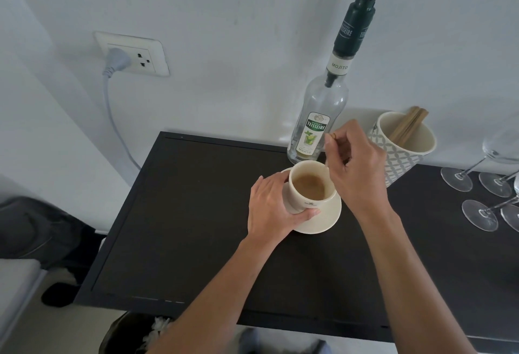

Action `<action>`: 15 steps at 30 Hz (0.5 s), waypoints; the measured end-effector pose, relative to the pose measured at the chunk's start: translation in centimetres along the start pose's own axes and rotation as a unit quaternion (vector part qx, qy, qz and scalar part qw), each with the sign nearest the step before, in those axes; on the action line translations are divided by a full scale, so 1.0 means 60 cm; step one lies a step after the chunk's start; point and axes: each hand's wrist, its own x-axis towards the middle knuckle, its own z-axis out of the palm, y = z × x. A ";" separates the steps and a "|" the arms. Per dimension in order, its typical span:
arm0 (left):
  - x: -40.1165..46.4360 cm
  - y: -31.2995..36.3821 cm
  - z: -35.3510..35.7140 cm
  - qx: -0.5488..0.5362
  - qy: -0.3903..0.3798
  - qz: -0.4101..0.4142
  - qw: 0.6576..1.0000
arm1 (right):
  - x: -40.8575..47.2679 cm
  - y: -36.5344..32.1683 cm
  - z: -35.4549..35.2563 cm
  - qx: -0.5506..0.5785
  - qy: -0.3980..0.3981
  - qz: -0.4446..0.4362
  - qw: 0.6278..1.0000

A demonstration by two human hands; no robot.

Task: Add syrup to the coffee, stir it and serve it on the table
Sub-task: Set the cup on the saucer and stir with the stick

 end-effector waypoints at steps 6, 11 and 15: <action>0.001 0.001 0.002 -0.001 0.003 0.001 1.000 | -0.005 -0.007 0.002 0.082 -0.025 0.053 0.995; 0.001 0.001 0.000 -0.003 0.003 0.002 1.000 | -0.006 -0.004 0.003 0.051 -0.025 0.021 0.998; 0.000 0.001 0.001 0.000 0.005 0.001 1.000 | -0.007 -0.005 0.003 0.079 -0.007 0.048 0.996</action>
